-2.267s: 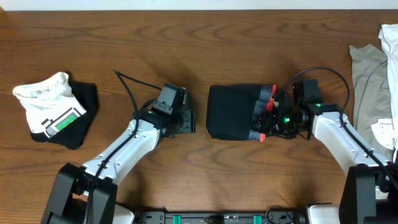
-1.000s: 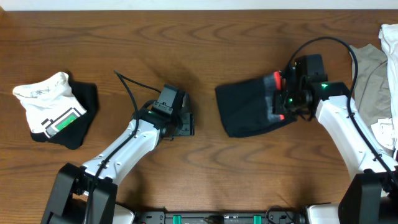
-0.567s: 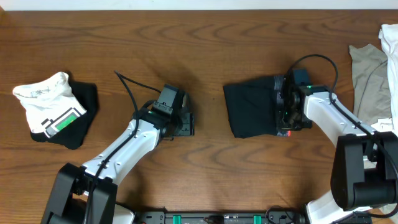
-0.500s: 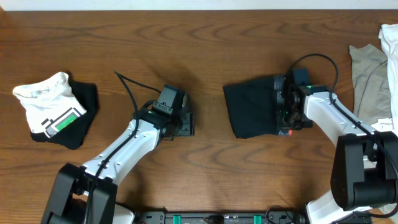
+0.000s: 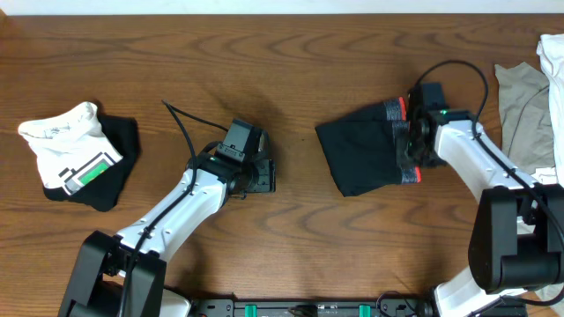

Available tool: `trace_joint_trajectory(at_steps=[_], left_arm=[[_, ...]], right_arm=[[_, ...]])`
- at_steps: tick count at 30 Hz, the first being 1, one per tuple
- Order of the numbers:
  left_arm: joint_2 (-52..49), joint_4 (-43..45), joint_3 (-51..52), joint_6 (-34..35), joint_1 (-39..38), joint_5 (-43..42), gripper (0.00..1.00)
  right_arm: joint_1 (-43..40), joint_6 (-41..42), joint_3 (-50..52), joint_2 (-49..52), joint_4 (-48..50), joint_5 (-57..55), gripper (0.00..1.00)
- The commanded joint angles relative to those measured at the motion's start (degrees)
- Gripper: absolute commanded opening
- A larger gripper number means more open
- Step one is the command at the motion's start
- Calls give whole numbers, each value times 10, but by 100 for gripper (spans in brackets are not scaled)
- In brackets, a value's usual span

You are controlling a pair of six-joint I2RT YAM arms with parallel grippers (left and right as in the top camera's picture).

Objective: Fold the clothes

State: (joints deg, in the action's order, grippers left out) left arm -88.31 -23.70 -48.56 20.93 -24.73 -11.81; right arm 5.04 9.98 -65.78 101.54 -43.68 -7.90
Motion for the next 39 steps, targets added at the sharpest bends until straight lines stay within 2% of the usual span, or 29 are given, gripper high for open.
trace_joint_trajectory(at_steps=[1,6,11,14,20,24,32,39], left_arm=[[2,-3,-4,-6,3,-1,63],[2,-3,-4,-6,3,-1,64],[2,-2,-4,-5,3,-2,64],[2,-3,-4,-6,3,-1,64],[2,-5,-4,-6,3,-1,65],[2,-7,-4,-5,3,-1,68],[2,-24,-4,-6,3,-1,69],[2,-32,-4,-6,3,-1,70]], right_arm=[[-9,0,-44,-4,2,-13,29],[-9,0,-57,-3,22,-4,38],[-13,-8,-55,-2,21,-21,38],[-22,1,-54,-2,39,-49,47],[-49,33,-54,7,73,-52,44],[-59,33,-54,46,81,-48,46],[-53,24,-54,128,86,34,47],[-21,-22,-55,133,65,142,45]])
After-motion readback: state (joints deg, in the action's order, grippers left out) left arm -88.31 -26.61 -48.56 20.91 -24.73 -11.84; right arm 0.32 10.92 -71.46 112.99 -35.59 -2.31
